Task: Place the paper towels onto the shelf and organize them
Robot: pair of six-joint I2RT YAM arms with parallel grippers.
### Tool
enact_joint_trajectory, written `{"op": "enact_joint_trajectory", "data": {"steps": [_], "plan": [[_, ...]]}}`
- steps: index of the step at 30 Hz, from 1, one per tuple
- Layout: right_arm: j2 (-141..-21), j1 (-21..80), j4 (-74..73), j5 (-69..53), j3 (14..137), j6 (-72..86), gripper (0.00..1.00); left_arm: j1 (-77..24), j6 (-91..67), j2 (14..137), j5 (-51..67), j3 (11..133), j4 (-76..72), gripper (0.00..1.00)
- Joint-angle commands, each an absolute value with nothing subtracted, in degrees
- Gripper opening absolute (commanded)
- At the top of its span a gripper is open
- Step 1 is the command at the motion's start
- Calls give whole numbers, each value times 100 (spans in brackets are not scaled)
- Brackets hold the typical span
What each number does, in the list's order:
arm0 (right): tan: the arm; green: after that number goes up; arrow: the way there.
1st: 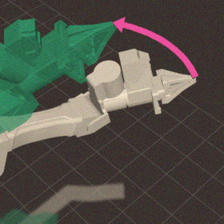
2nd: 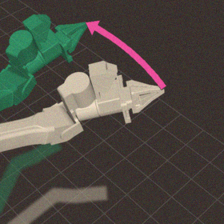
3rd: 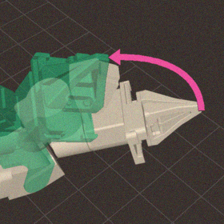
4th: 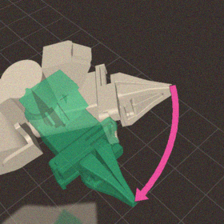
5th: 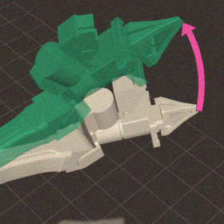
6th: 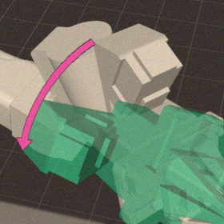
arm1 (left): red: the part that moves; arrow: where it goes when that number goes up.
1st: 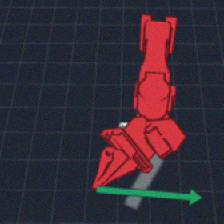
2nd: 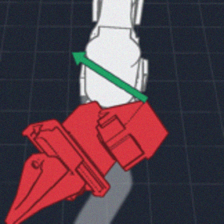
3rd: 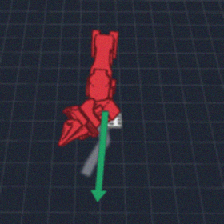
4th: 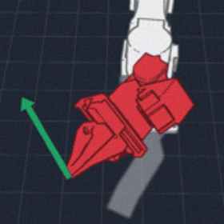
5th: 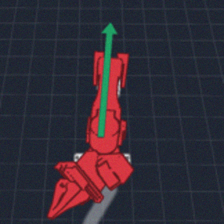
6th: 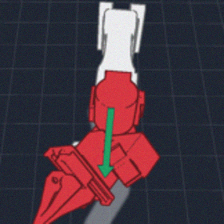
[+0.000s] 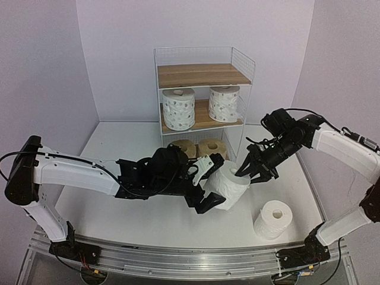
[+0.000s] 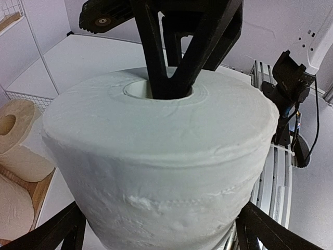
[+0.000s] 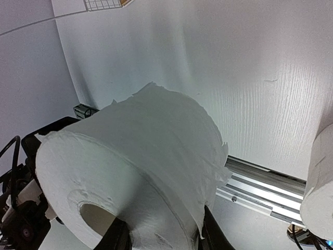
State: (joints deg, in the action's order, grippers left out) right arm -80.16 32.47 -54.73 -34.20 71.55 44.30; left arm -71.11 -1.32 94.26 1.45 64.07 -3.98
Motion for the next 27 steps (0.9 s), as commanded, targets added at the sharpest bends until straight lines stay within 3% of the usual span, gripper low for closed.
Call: {"op": "enact_joint_trajectory", "data": {"steps": [1,4,8,11,18,22,27], "plan": [[-8100,3394,-5388,-4184,7528,4347,20,-7117,-18,9626,161,6899,-886,99],[-8133,3393,-5419,-4223,7625,4183,20,-7117,-9,9598,389,6877,-905,88],[-8226,3393,-5454,-4310,7743,3953,29,-7118,-25,9560,571,6821,-984,53],[-8251,3397,-5467,-4261,7830,3804,33,-7120,-53,9549,481,6818,-982,41],[-8108,3261,-5571,-3741,8191,3588,56,-7116,-188,9371,-225,6643,-1138,23],[-7822,3081,-5659,-3111,8368,3473,91,-7113,-319,9149,-641,6508,-1203,10],[-7100,3050,-5841,-1177,8422,3393,98,-7115,-450,8726,-843,6374,-1208,0]]}}
